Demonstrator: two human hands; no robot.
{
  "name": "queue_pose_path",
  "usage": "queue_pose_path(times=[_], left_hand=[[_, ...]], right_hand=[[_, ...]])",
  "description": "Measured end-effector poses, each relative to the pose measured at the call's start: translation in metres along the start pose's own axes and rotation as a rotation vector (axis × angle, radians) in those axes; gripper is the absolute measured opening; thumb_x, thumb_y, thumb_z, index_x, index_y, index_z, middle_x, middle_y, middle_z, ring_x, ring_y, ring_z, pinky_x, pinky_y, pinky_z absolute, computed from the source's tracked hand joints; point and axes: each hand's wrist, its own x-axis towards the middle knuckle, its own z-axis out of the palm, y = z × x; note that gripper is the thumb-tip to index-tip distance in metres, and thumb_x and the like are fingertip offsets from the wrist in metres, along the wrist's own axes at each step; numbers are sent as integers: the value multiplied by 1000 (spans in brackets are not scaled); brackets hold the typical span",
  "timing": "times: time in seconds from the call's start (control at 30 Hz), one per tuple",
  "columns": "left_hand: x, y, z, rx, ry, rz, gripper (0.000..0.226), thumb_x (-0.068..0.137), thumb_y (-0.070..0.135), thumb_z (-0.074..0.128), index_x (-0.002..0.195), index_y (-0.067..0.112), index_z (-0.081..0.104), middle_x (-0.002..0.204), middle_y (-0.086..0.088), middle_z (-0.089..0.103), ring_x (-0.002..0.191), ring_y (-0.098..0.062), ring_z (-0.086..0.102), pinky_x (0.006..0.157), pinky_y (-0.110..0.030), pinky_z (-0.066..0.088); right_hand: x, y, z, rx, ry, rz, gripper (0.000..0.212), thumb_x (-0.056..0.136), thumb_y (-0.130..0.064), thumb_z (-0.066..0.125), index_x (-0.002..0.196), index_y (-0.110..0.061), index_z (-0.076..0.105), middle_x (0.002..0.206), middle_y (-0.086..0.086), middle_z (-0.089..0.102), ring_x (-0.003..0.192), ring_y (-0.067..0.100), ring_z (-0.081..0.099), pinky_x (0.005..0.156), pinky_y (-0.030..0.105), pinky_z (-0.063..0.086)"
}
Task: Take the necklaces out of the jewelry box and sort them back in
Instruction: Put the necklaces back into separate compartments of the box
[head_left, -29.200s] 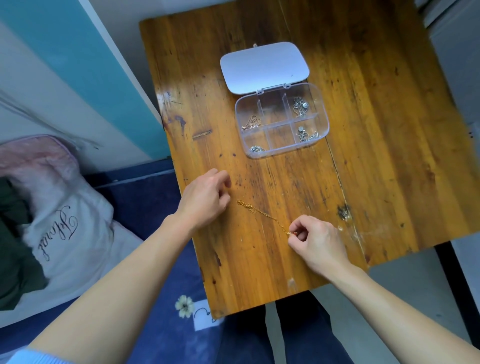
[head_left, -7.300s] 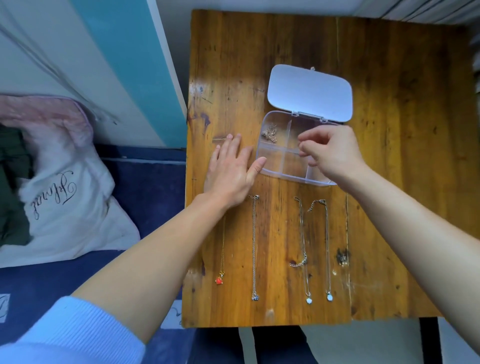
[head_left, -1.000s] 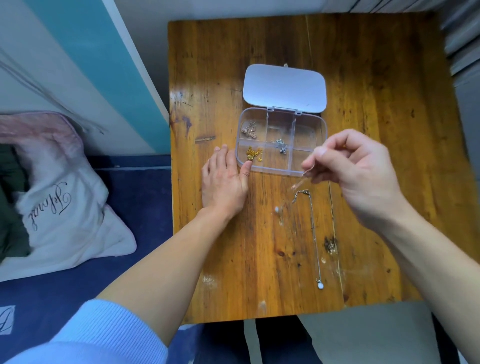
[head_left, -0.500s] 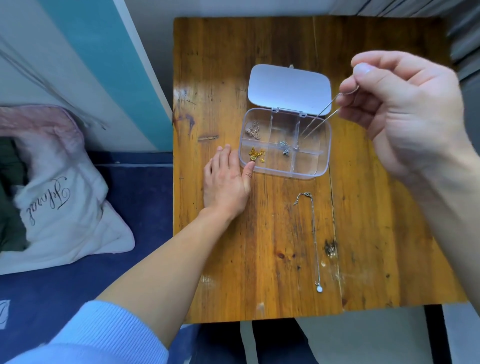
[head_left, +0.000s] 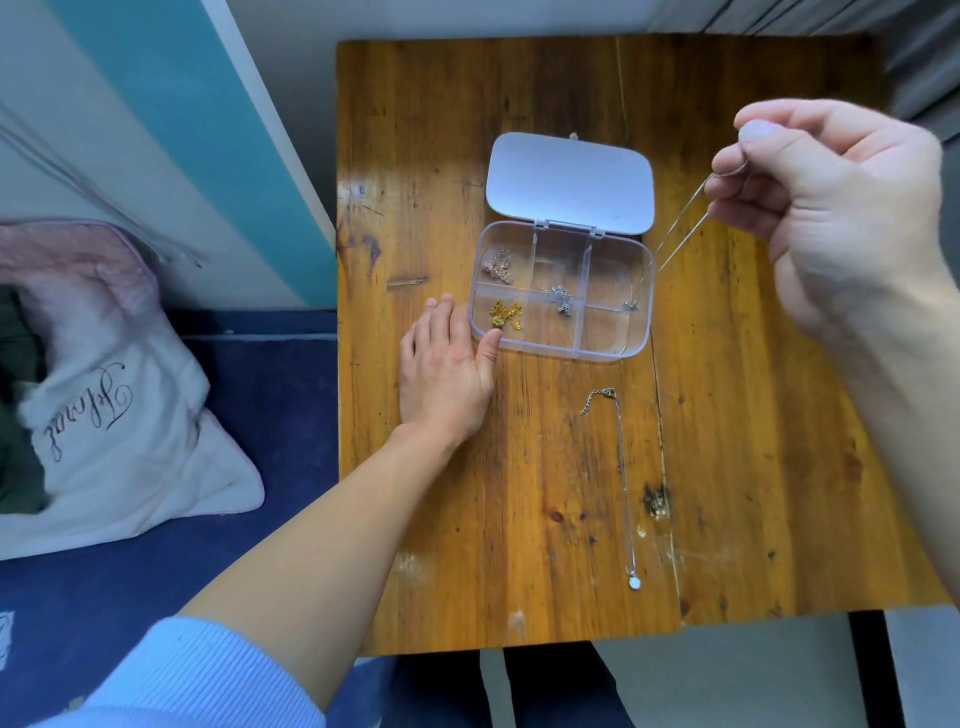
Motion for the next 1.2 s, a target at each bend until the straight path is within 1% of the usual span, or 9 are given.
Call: queue_pose_path(times=[0.27, 0.33, 0.43, 0.57, 0.67, 0.83, 0.97, 1.07, 1.2], left_hand=[[0, -1, 3, -3, 7, 4, 62, 99, 50, 16, 146, 11, 29, 157, -8, 26, 146, -23, 16, 117, -38, 12], [0, -1, 3, -9, 6, 2, 63, 99, 51, 15, 147, 11, 28, 157, -8, 26, 146, -23, 16, 117, -38, 11], [0, -1, 4, -14, 5, 1, 63, 99, 51, 15, 147, 11, 27, 157, -7, 25, 146, -22, 15, 117, -38, 11], [0, -1, 3, -9, 11, 4, 62, 100, 50, 17, 146, 11, 29, 157, -8, 27, 146, -23, 17, 116, -38, 12], [0, -1, 3, -17, 16, 6, 61, 100, 49, 19, 146, 11, 30, 156, -8, 27, 146, -24, 17, 116, -39, 13], [0, 0, 1, -9, 10, -1, 59, 100, 48, 20, 145, 11, 31, 156, -8, 27, 146, -23, 16, 116, -37, 12], [-1, 1, 0, -13, 5, 0, 59, 100, 48, 20, 145, 11, 30, 157, -8, 26, 146, -23, 16, 116, -37, 11], [0, 0, 0, -18, 7, 0, 60, 100, 48, 19, 146, 11, 29, 157, -8, 26, 146, -23, 15, 116, -37, 11], [0, -1, 3, -25, 14, 0, 62, 100, 50, 18, 146, 11, 29, 157, -8, 26, 146, -23, 15, 117, -38, 11]], right_hand=[[13, 47, -1, -124, -31, 86, 9, 82, -16, 69, 90, -18, 73, 79, 4, 74, 76, 19, 72, 67, 28, 56], [14, 63, 4, -249, -98, 139, 12, 82, -10, 71, 94, -11, 71, 82, 10, 73, 73, 16, 72, 65, 26, 57], [11, 83, 9, -469, -190, 223, 9, 85, -6, 69, 90, -13, 71, 85, 12, 72, 75, 18, 72, 68, 31, 58], [4, 94, 10, -827, -174, 66, 13, 87, -17, 64, 94, -17, 75, 92, 3, 74, 89, 17, 66, 83, 38, 55], [0, 79, 6, -777, -111, -76, 15, 88, -20, 63, 95, -18, 76, 90, 1, 73, 87, 14, 65, 80, 34, 56], [-24, 42, -9, -537, -38, -151, 14, 86, -21, 63, 94, -21, 74, 79, -4, 72, 73, 9, 70, 59, 25, 56], [-44, 27, -17, -453, -34, -151, 12, 88, -15, 64, 95, -15, 74, 82, 0, 73, 72, 14, 71, 58, 28, 56], [-47, 27, -20, -415, -41, -148, 12, 88, -14, 64, 96, -12, 74, 83, 1, 73, 72, 13, 71, 58, 24, 56], [-35, 49, -12, -440, -91, -62, 14, 86, -6, 64, 92, -14, 73, 79, 1, 73, 69, 9, 71, 57, 22, 56]])
